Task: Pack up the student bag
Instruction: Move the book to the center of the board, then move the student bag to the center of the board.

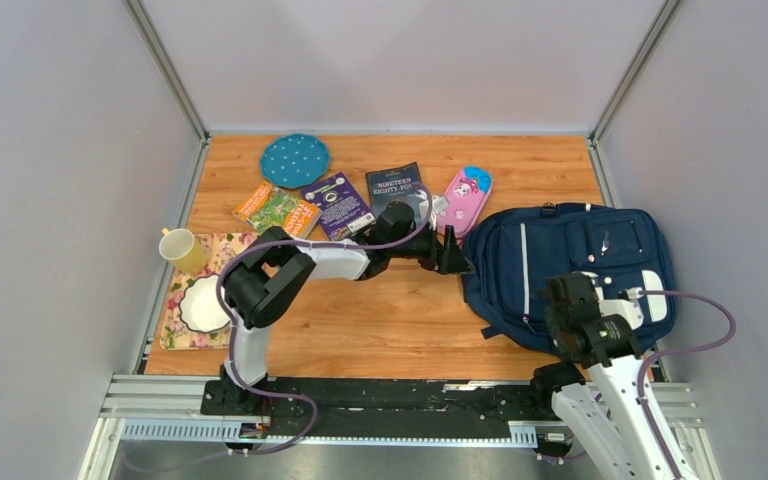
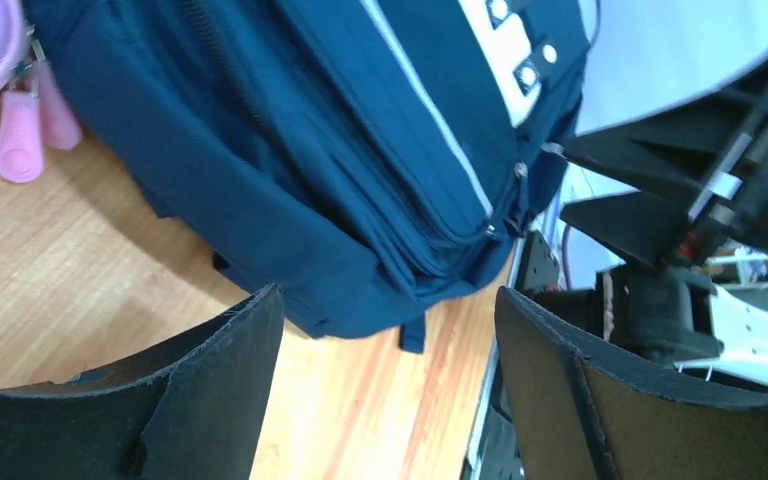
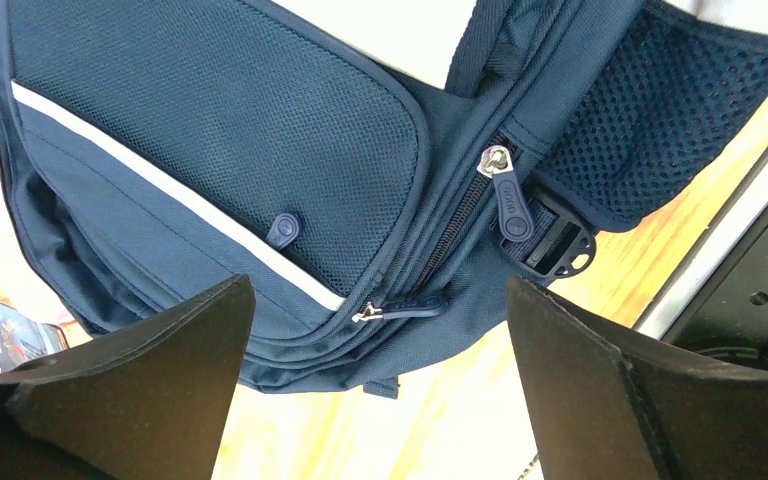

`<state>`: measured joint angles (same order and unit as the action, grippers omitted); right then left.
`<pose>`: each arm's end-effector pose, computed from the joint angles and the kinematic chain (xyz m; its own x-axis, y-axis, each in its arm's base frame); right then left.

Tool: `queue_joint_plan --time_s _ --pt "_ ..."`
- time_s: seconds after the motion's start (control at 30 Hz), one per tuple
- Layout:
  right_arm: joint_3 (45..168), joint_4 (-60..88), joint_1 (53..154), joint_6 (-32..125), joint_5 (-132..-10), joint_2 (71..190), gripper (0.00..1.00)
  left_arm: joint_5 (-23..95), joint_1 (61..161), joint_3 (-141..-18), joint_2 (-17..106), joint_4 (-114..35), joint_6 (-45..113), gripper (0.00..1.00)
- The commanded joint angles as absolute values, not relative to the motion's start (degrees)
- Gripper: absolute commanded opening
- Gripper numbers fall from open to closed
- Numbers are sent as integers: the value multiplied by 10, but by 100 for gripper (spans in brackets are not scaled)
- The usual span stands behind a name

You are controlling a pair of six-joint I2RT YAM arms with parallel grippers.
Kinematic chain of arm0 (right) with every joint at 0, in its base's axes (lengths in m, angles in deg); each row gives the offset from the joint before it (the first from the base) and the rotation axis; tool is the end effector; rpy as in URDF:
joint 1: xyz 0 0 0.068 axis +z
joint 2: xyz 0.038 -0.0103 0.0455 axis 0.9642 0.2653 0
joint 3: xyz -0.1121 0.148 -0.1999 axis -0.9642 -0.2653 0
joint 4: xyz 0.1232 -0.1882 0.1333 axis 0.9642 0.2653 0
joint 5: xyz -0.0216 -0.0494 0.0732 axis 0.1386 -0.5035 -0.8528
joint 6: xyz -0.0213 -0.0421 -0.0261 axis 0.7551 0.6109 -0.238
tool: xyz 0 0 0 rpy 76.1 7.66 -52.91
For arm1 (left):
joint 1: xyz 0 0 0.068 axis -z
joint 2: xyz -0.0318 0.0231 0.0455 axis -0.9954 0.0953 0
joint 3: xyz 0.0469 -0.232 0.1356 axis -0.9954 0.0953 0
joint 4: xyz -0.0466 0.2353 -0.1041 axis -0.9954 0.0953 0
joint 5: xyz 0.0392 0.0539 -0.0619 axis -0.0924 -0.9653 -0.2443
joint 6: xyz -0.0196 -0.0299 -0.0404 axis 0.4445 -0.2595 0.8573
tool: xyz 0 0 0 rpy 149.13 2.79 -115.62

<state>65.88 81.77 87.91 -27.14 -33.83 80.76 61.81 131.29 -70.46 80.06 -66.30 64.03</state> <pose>0.0822 0.0016 0.2301 -0.1458 0.8519 -0.5030 0.8711 0.3516 0.3430 0.2743 -0.3207 0.1850 -0.8045 0.0592 -0.5910 0.5795 0.2958 -0.7593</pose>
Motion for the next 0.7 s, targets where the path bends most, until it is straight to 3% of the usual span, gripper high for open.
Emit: queue_joint_plan --time_s 0.0,0.17,0.5,0.6,0.63,0.67 --pt "694 834 880 -250 -308 795 100 585 1308 -735 873 -718 723 85" --pt "703 833 880 -235 -308 770 100 546 1324 -784 911 -668 714 85" --pt "686 802 880 -220 -312 744 100 561 1340 -832 971 -724 777 85" --pt "686 783 880 -200 -329 753 100 566 1341 -825 983 -738 794 70" --pt "685 779 880 -195 -332 754 100 569 1342 -814 984 -747 799 52" --pt "685 775 879 -193 -334 755 100 569 1341 -808 984 -763 804 41"
